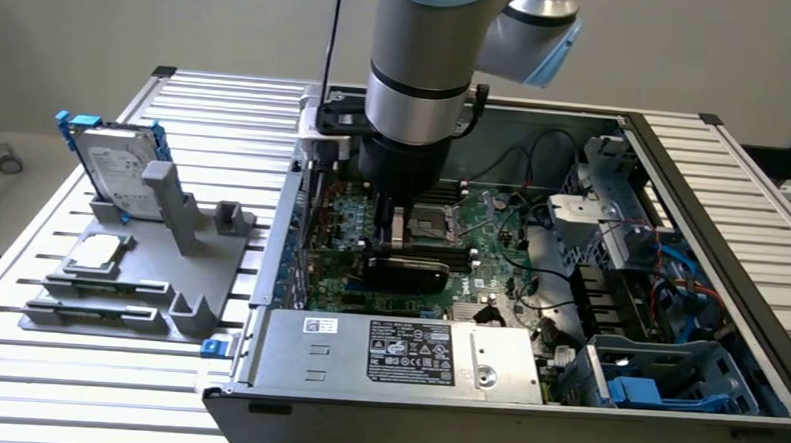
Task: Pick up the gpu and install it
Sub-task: 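Press down on the gpu until it lock into place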
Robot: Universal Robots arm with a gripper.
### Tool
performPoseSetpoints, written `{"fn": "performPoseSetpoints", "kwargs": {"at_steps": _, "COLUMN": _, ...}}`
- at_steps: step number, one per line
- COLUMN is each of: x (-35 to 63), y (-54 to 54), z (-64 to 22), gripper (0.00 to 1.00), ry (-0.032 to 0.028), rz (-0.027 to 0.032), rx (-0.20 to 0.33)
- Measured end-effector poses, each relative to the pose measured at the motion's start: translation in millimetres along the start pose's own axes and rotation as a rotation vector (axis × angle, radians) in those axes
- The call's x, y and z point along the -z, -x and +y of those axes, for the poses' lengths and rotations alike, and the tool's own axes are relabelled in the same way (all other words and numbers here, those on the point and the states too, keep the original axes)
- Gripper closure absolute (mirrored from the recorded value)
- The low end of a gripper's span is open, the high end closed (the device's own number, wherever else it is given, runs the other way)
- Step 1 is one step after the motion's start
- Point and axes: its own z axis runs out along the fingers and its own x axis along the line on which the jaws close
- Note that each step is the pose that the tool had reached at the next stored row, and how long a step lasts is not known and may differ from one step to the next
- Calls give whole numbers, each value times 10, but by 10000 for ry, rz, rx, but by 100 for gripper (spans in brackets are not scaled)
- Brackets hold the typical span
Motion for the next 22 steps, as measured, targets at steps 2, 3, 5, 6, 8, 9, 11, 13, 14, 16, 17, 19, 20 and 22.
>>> {"fn": "performPoseSetpoints", "kwargs": {"at_steps": 2, "x": -1, "y": 0, "z": 0, "gripper": 89, "ry": -1, "rz": -2, "rx": 3}}
{"fn": "performPoseSetpoints", "kwargs": {"at_steps": 3, "x": 3, "y": 1, "z": 1, "gripper": 89, "ry": -4, "rz": -8, "rx": 3}}
{"fn": "performPoseSetpoints", "kwargs": {"at_steps": 5, "x": 30, "y": 3, "z": 3, "gripper": 89, "ry": -11, "rz": -17, "rx": 5}}
{"fn": "performPoseSetpoints", "kwargs": {"at_steps": 6, "x": 57, "y": 3, "z": 5, "gripper": 89, "ry": -5, "rz": -8, "rx": 4}}
{"fn": "performPoseSetpoints", "kwargs": {"at_steps": 8, "x": 100, "y": 4, "z": 10, "gripper": 89, "ry": -4, "rz": -6, "rx": 5}}
{"fn": "performPoseSetpoints", "kwargs": {"at_steps": 9, "x": 111, "y": 5, "z": 16, "gripper": 89, "ry": -3, "rz": -6, "rx": 2}}
{"fn": "performPoseSetpoints", "kwargs": {"at_steps": 11, "x": 118, "y": 6, "z": 34, "gripper": 89, "ry": 2, "rz": -7, "rx": 4}}
{"fn": "performPoseSetpoints", "kwargs": {"at_steps": 13, "x": 120, "y": 9, "z": 61, "gripper": 89, "ry": 34, "rz": -10, "rx": 3}}
{"fn": "performPoseSetpoints", "kwargs": {"at_steps": 14, "x": 121, "y": 10, "z": 72, "gripper": 89, "ry": 61, "rz": -11, "rx": 3}}
{"fn": "performPoseSetpoints", "kwargs": {"at_steps": 16, "x": 122, "y": 12, "z": 96, "gripper": 89, "ry": 133, "rz": -17, "rx": 0}}
{"fn": "performPoseSetpoints", "kwargs": {"at_steps": 17, "x": 122, "y": 13, "z": 106, "gripper": 89, "ry": 178, "rz": -20, "rx": 0}}
{"fn": "performPoseSetpoints", "kwargs": {"at_steps": 19, "x": 122, "y": 13, "z": 124, "gripper": 89, "ry": 299, "rz": -27, "rx": -3}}
{"fn": "performPoseSetpoints", "kwargs": {"at_steps": 20, "x": 122, "y": 14, "z": 132, "gripper": 89, "ry": 377, "rz": -33, "rx": -4}}
{"fn": "performPoseSetpoints", "kwargs": {"at_steps": 22, "x": 121, "y": 16, "z": 147, "gripper": 89, "ry": 546, "rz": -45, "rx": -10}}
